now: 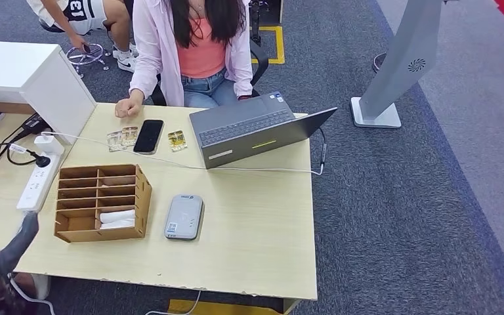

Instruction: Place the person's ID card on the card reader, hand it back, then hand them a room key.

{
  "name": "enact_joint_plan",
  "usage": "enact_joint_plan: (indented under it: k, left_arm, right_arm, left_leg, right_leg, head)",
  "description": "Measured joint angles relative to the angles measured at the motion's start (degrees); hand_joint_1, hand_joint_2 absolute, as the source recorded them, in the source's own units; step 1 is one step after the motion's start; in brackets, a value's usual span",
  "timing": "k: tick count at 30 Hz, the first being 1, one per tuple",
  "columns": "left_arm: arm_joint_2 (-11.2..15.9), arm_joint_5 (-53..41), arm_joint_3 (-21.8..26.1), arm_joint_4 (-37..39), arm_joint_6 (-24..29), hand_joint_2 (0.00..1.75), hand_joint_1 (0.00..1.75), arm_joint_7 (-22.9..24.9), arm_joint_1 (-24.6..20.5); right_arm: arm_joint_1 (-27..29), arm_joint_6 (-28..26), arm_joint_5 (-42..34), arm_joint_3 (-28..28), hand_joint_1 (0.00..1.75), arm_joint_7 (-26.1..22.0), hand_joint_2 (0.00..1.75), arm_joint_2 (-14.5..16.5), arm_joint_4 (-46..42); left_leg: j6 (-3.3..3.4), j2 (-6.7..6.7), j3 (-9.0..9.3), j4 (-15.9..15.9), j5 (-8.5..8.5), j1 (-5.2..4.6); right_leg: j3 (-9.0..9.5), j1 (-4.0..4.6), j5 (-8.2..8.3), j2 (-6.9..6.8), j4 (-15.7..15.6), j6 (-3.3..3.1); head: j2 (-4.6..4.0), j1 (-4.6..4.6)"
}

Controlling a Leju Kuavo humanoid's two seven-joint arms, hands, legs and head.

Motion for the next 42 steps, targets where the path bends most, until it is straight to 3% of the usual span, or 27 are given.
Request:
enact_joint_plan:
  k: [3, 5, 7, 9, 11, 13, 17, 22, 26, 29, 33, 36, 40, 42]
  left_arm:
    - [-6.62, 18.39, 11.91, -3.51, -15.07, 1.75, 0.0, -2.16, 5.69]
    - [-11.56, 29.41, 23.19, -2.85, -26.64, 1.75, 0.0, 2.65, 6.06]
    - [-15.46, 37.33, 35.57, 2.29, -33.68, 1.75, 0.0, 9.17, 4.48]
    - [-17.76, 40.69, 46.69, 13.0, -34.36, 1.75, 0.0, 12.67, 2.05]
    - [-19.08, 38.5, 54.94, 26.78, -31.28, 1.75, 0.0, 11.13, 0.38]
    - [-20.0, 32.69, 59.69, 40.17, -27.03, 1.75, 0.0, 8.46, -0.39]
    - [-20.52, 26.75, 63.21, 57.99, -22.74, 1.75, 0.0, 7.35, -1.82]
    - [-19.79, 25.5, 65.37, 68.01, -21.27, 1.75, 0.0, 7.63, -3.48]
    - [-19.41, 22.63, 65.51, 72.13, -19.87, 0.0, 0.0, 9.5, -4.03]
    - [-19.06, 20.99, 65.51, 74.68, -19.7, 0.0, 0.0, 10.31, -4.49]
    - [-18.48, 19.63, 65.51, 77.21, -19.3, 1.75, 0.0, 11.41, -5.05]
    - [-17.79, 18.94, 64.77, 78.7, -19.19, 1.75, 0.0, 12.36, -5.17]
    - [-16.82, 18.03, 61.62, 79.7, -19.19, 0.0, 0.0, 13.71, -5.03]
    - [-16.42, 17.58, 59.83, 79.9, -19.19, 0.0, 0.0, 14.31, -4.86]
  right_arm:
    - [0.28, -0.63, -0.88, -0.94, 0.0, 0.03, 1.75, 0.02, 0.0]
    - [0.29, -1.08, -1.25, -1.57, 0.0, 0.0, 1.75, 0.1, 0.0]
    - [0.3, -1.47, -1.26, -2.02, 0.0, -0.05, 1.75, 0.21, 0.0]
    - [0.27, -1.52, -0.81, -2.25, 0.0, -0.3, 1.75, 0.3, 0.0]
    - [0.22, -1.27, -0.02, -2.28, 0.0, -0.83, 1.75, 0.38, 0.0]
    - [0.18, -0.85, 0.59, -2.26, 0.0, -1.25, 1.75, 0.4, 0.0]
    - [-0.27, -0.36, 1.05, -2.15, 0.0, -1.42, 1.75, 0.39, -0.01]
    - [-0.41, -0.28, 1.18, -2.05, 0.0, -1.4, 1.75, 0.39, -0.02]
    - [-0.42, -0.08, 1.93, -1.8, 0.0, -0.89, 1.75, 0.36, -0.03]
    - [-0.45, 0.4, 2.25, -1.4, 0.0, -0.86, 1.75, 0.24, -0.04]
    - [-0.47, 1.05, 2.18, -1.12, 0.0, -1.15, 1.75, 0.15, -0.04]
    - [-0.32, 1.86, 0.4, -0.34, 0.0, -1.45, 1.75, -0.06, -0.16]
    - [0.28, 2.62, -4.91, 2.43, 0.0, -1.95, 0.0, -0.72, -0.63]
    - [0.62, 2.89, -7.76, 3.85, 0.0, -2.15, 0.0, -1.05, -0.93]
  left_leg:
    - [0.11, -0.13, -0.04, 0.01, -0.1, 0.0]
    - [0.09, -0.19, -0.03, 0.0, -0.16, 0.0]
    - [0.06, -0.16, 0.08, -0.03, -0.23, -0.02]
    - [0.0, -0.13, 0.3, -0.08, -0.3, -0.06]
    - [-0.08, -0.07, 0.53, -0.1, -0.37, -0.06]
    - [-0.05, -0.2, 0.62, -0.09, -0.38, -0.04]
    - [0.06, -0.59, 0.61, -0.04, -0.42, -0.05]
    - [0.06, -0.61, 0.64, -0.02, -0.43, -0.07]
    - [0.06, -0.6, 0.66, -0.02, -0.43, -0.05]
    - [0.05, -0.6, 0.66, -0.03, -0.43, -0.03]
    - [0.05, -0.6, 0.66, -0.03, -0.43, -0.02]
    - [0.05, -0.6, 0.67, -0.03, -0.43, -0.02]
    - [0.05, -0.6, 0.66, -0.03, -0.43, -0.02]
    - [0.05, -0.6, 0.66, -0.03, -0.43, -0.03]
  right_leg:
    - [0.04, 0.0, -0.18, -0.14, -0.02, 0.1]
    - [0.08, 0.01, -0.27, -0.21, -0.03, 0.08]
    - [0.17, -0.01, -0.32, -0.19, -0.03, 0.06]
    - [0.31, -0.04, -0.36, -0.16, -0.03, 0.02]
    - [0.45, -0.06, -0.42, -0.1, -0.03, -0.04]
    - [0.54, -0.05, -0.53, -0.21, -0.04, 0.0]
    - [0.76, -0.06, -0.65, -0.62, -0.09, 0.13]
    - [0.85, -0.07, -0.63, -0.63, -0.09, 0.13]
    - [0.84, -0.06, -0.64, -0.63, -0.09, 0.12]
    - [0.84, -0.03, -0.64, -0.63, -0.09, 0.12]
    - [0.84, -0.02, -0.64, -0.63, -0.09, 0.11]
    - [0.84, -0.02, -0.64, -0.63, -0.09, 0.11]
    - [0.85, -0.03, -0.64, -0.63, -0.09, 0.11]
    - [0.85, -0.03, -0.64, -0.62, -0.09, 0.11]
  head:
    - [0.0, 0.04]
    - [0.0, 0.13]
    - [0.0, 0.17]
    - [0.0, 0.06]
    - [0.0, -0.25]
    - [0.0, -0.4]
    - [0.0, -0.07]
    - [0.0, -0.04]
    - [0.0, -0.05]
    - [0.0, -0.06]
    - [0.0, -0.05]
    - [0.0, -0.05]
    - [0.0, -0.04]
    - [0.0, -0.05]
